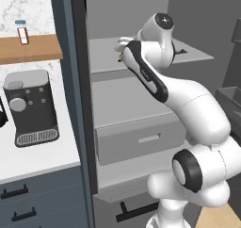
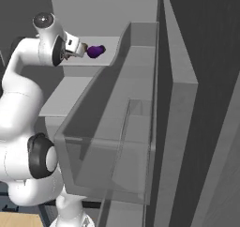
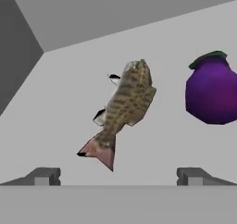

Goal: Place one eggplant and one fish in each tupperware on the nearby counter, to pack two identical lunches.

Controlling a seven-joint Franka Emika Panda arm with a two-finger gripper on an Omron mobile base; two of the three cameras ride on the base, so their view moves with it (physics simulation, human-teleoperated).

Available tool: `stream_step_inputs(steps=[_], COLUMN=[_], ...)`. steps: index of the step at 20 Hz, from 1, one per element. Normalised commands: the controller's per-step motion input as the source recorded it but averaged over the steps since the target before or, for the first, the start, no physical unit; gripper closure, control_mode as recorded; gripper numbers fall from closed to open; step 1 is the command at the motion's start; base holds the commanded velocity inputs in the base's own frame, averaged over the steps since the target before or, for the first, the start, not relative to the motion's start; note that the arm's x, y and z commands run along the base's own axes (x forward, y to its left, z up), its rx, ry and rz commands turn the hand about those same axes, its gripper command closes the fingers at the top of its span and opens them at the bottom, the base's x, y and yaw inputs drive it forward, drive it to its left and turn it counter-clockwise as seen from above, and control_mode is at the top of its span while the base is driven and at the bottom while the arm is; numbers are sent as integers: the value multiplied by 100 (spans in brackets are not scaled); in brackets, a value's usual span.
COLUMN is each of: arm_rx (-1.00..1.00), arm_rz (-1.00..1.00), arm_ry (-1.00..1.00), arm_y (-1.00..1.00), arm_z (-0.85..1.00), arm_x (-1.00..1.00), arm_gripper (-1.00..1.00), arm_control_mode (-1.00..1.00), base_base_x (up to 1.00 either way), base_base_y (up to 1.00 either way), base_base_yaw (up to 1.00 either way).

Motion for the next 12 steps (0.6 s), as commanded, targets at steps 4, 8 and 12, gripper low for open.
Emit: stream_step_inputs(steps=[4,8,12], arm_rx=[0,0,-1], arm_rz=[-1,-3,-4], arm_ry=[8,7,4], arm_y=[7,0,5], arm_z=[-1,-4,-14], arm_x=[31,27,31], arm_gripper=[-100,-100,-100], arm_control_mode=[-100,-100,-100], base_base_x=[0,0,0], base_base_y=[0,0,0], base_base_yaw=[0,0,0])
